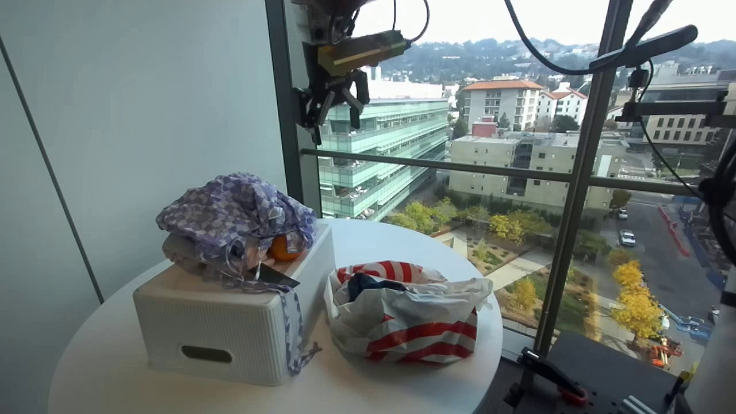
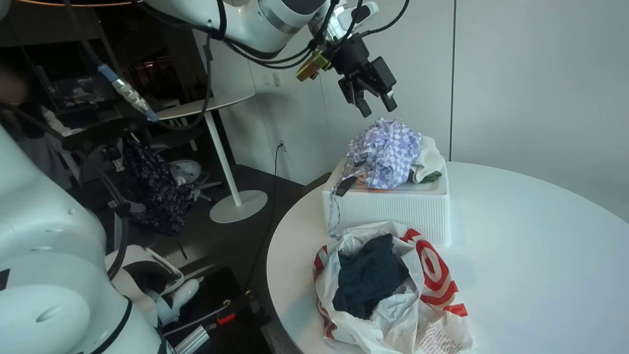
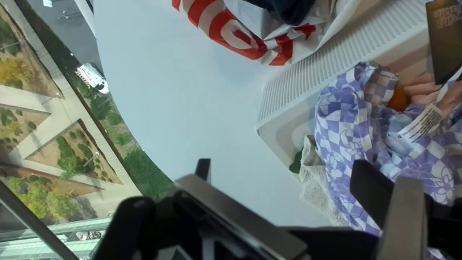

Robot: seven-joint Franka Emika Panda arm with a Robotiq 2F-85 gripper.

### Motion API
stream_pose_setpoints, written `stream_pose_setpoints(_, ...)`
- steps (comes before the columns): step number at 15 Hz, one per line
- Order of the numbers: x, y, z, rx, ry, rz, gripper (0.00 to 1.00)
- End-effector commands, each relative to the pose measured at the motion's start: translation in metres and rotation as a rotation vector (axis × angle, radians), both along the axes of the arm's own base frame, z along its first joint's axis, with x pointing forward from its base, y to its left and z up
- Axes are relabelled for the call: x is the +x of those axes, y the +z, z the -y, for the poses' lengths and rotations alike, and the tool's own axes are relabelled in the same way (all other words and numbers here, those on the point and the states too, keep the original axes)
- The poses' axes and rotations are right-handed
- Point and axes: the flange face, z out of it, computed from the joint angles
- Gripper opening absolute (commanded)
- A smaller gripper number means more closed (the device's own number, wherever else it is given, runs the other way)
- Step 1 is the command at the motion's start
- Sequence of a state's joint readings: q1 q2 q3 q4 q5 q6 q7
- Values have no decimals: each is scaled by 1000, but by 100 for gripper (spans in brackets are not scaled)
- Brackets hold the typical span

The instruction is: Take the clothing off of the carrier bag

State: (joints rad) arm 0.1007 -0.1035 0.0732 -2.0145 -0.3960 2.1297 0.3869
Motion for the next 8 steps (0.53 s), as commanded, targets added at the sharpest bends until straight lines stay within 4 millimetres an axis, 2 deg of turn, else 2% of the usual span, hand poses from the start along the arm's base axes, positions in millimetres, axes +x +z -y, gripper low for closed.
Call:
stream_pose_setpoints(1, -19, -57, 38, 6, -74, -90, 100)
stream_pose_setpoints(5, -32, -149, 57, 11, -130, -253, 100)
stream_pose_setpoints(8, -44, -206, 55, 82, -135, -366, 100)
